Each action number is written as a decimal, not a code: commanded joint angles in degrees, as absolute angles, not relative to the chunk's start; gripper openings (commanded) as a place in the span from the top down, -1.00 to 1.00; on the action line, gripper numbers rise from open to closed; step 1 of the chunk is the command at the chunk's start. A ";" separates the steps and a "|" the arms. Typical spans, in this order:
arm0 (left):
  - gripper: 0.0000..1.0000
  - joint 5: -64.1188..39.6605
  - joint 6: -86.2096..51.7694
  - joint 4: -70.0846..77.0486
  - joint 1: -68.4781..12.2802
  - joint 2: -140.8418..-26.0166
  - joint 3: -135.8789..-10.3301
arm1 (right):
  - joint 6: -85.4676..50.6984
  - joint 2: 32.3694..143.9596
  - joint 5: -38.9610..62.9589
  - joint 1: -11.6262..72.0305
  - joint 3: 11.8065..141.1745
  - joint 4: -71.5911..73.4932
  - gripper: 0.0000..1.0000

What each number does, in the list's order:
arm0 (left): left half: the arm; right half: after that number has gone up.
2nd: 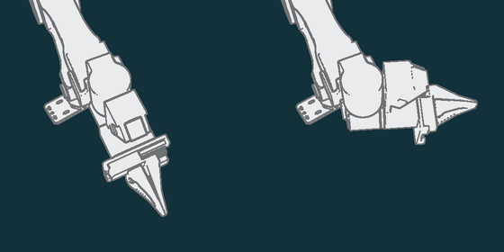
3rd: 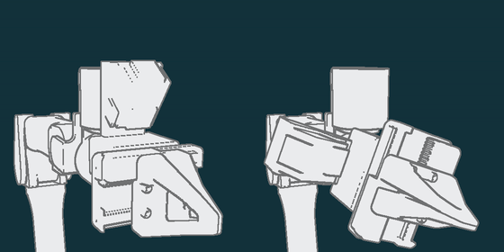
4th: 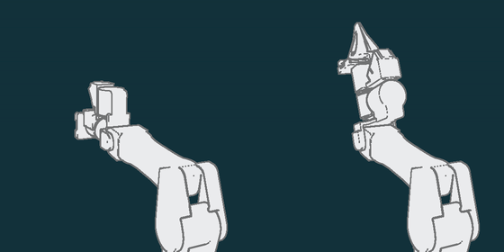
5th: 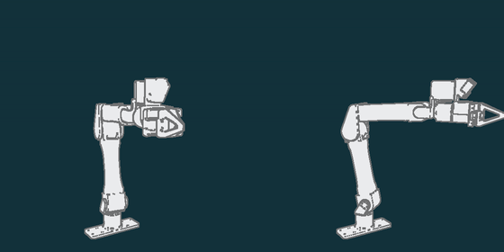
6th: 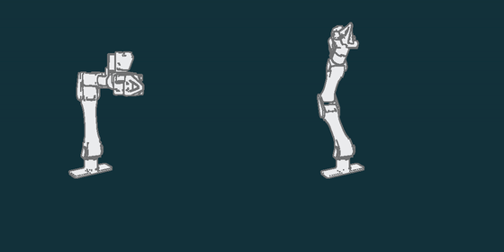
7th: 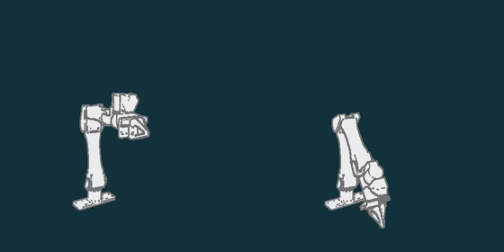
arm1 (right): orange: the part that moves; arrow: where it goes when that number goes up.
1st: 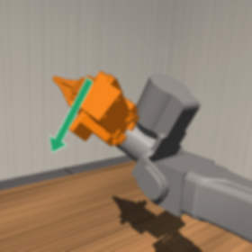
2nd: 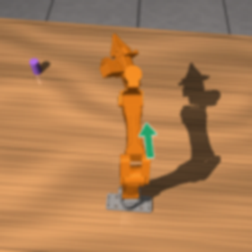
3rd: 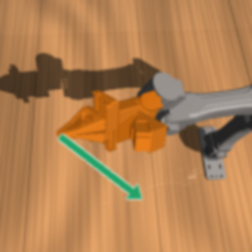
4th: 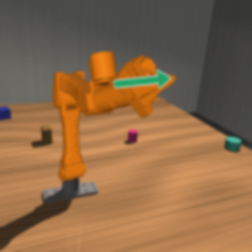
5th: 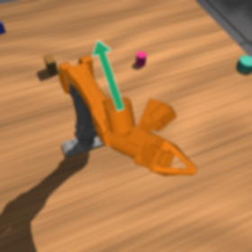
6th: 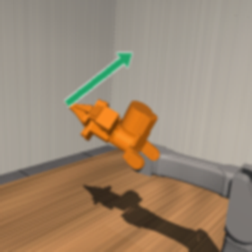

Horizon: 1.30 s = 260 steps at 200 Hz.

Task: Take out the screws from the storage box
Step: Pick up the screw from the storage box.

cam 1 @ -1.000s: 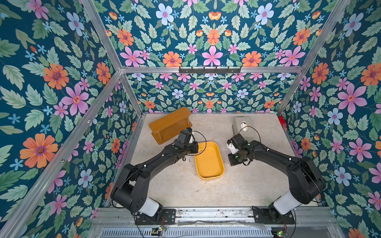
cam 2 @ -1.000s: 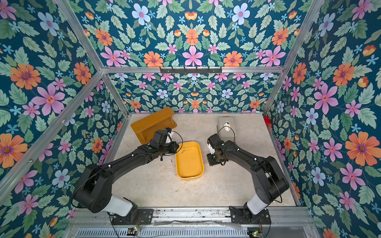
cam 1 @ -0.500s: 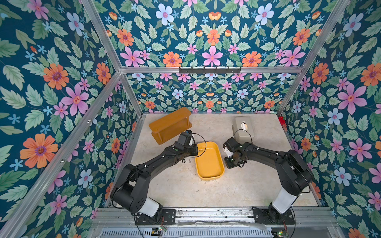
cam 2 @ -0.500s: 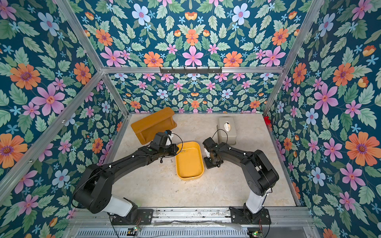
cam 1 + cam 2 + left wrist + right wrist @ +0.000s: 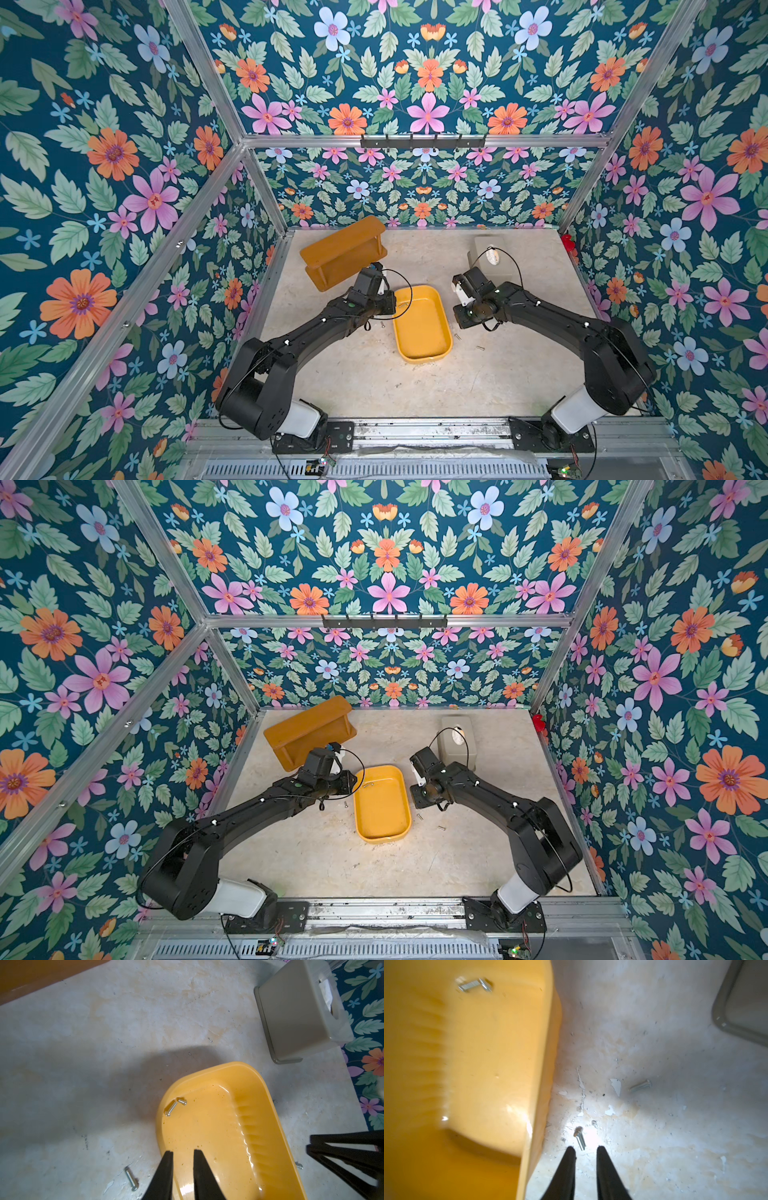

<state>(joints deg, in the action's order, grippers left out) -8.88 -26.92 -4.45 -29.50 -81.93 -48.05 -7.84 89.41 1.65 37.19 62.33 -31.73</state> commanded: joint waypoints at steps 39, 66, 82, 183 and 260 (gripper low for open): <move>0.64 -8.48 -28.51 0.70 -27.14 -81.78 -44.76 | -6.96 96.94 9.01 41.41 70.10 -25.86 0.35; 0.66 -8.79 -28.48 1.53 -26.98 -82.62 -43.96 | -5.05 105.23 8.88 42.89 77.77 -26.97 0.29; 0.66 -8.74 -28.48 2.01 -26.84 -83.07 -43.77 | -3.82 109.77 7.79 43.02 81.98 -27.99 0.23; 0.67 -12.29 -30.01 5.05 -24.01 -81.46 -40.89 | 0.17 124.17 3.06 43.77 94.34 -28.56 0.16; 0.67 -12.92 -29.89 5.80 -23.73 -82.59 -40.04 | 1.78 127.65 1.91 44.72 96.48 -28.15 0.15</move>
